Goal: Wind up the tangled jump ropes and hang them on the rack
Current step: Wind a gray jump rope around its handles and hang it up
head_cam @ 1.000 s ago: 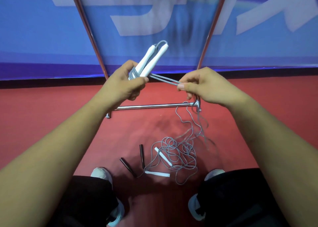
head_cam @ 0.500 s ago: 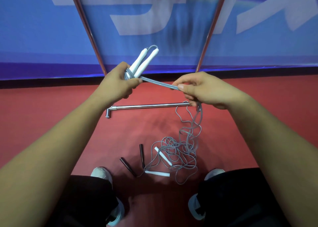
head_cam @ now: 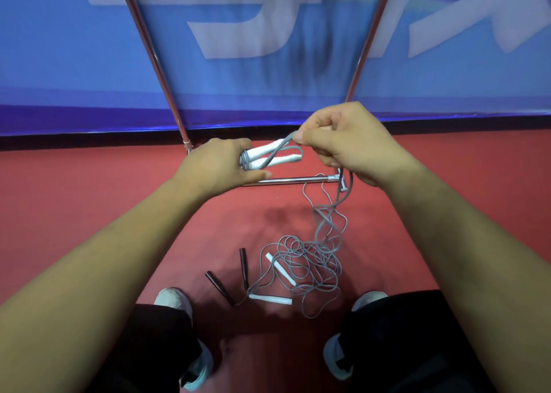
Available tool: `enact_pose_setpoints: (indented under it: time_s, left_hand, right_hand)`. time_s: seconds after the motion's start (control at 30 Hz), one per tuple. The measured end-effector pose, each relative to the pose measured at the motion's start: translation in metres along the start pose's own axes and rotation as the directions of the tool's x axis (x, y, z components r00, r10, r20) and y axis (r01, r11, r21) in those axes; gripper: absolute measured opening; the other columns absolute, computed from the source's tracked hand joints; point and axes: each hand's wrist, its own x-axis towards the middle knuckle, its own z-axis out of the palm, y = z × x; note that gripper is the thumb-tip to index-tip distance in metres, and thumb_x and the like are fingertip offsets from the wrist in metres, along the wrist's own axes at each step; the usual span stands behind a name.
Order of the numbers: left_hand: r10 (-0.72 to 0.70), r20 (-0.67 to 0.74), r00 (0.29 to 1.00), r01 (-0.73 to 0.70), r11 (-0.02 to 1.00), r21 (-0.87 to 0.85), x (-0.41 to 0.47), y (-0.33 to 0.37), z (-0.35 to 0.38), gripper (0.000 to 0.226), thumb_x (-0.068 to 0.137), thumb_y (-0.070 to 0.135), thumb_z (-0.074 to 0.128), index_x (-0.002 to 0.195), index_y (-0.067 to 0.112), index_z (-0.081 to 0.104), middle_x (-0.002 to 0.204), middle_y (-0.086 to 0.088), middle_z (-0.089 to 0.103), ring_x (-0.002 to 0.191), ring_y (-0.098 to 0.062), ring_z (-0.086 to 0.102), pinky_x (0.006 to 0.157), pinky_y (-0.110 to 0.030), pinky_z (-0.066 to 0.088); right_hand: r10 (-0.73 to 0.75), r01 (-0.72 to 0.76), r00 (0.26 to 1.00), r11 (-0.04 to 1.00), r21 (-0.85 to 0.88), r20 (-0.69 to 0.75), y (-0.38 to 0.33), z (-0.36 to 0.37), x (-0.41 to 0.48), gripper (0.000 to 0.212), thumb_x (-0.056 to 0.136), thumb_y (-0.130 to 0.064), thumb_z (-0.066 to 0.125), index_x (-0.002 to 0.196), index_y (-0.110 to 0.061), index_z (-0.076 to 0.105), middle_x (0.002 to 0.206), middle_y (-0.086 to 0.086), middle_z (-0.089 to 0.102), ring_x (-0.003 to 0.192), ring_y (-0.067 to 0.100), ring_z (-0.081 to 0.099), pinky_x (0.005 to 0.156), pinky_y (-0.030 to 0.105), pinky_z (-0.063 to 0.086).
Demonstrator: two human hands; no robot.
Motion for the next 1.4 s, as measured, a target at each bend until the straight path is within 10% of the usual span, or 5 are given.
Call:
enact_pose_setpoints:
  time_s: [0.17, 0.33, 0.73, 1.17, 1.4]
  left_hand:
    - [0.25, 0.188, 0.95, -0.218, 0.96, -0.175, -0.004, 0.002, -0.003, 0.032, 0.087, 0.049, 0.067, 0.079, 0.024, 0.05, 0.062, 0.003, 0.051, 0.061, -0.02, 0.048, 0.053, -0.028, 0.033]
    - [0.344, 0.264, 0.901, -0.074, 0.721, -0.689, -0.019, 0.014, -0.01, 0.026, 0.089, 0.031, 0.06, 0.097, 0.01, 0.046, 0.068, -0.01, 0.067, 0.048, -0.021, 0.045, 0.047, -0.024, 0.036]
    - [0.136, 0.039, 0.99, 0.023, 0.124, -0.992, -0.019, 0.027, -0.018, 0.036, 0.089, 0.016, 0.057, 0.122, 0.021, 0.043, 0.077, -0.026, 0.063, 0.039, -0.019, 0.041, 0.043, -0.022, 0.028]
    - [-0.095, -0.024, 0.995, -0.029, -0.055, -0.998, -0.006, 0.012, -0.026, 0.012, 0.093, 0.009, 0.034, 0.086, 0.019, 0.032, 0.071, -0.02, 0.054, 0.04, -0.013, 0.032, 0.042, -0.019, 0.022]
    - [-0.185, 0.139, 0.973, 0.176, 0.196, -0.965, -0.004, 0.002, -0.027, 0.009, 0.097, 0.007, 0.058, 0.101, 0.014, 0.053, 0.089, -0.023, 0.07, 0.054, -0.024, 0.055, 0.052, -0.026, 0.04]
  right_hand:
    - [-0.117, 0.095, 0.98, 0.985, -0.141, -0.161, 0.001, -0.011, 0.003, 0.015, 0.084, -0.022, 0.076, 0.076, -0.009, 0.073, 0.053, 0.001, 0.055, 0.049, 0.01, 0.043, 0.051, 0.024, 0.036]
    - [-0.143, 0.114, 0.969, 0.982, -0.15, -0.203, 0.013, -0.021, 0.014, 0.014, 0.081, -0.017, 0.081, 0.085, -0.007, 0.071, 0.05, -0.009, 0.058, 0.047, 0.003, 0.049, 0.052, 0.019, 0.041]
    - [-0.018, 0.029, 0.997, 0.986, -0.163, 0.071, 0.024, -0.021, 0.015, 0.022, 0.096, -0.025, 0.064, 0.083, -0.009, 0.07, 0.062, 0.006, 0.058, 0.058, 0.015, 0.055, 0.063, 0.03, 0.047]
    - [0.03, 0.002, 0.993, 0.964, -0.265, 0.116, 0.023, -0.028, 0.007, 0.009, 0.091, -0.023, 0.071, 0.089, -0.013, 0.071, 0.059, 0.002, 0.057, 0.053, 0.015, 0.058, 0.062, 0.036, 0.041]
    - [-0.01, 0.059, 0.989, 0.942, -0.33, 0.148, 0.007, -0.024, -0.001, 0.009, 0.087, -0.021, 0.074, 0.091, -0.014, 0.069, 0.05, -0.004, 0.041, 0.047, 0.012, 0.033, 0.046, 0.022, 0.031]
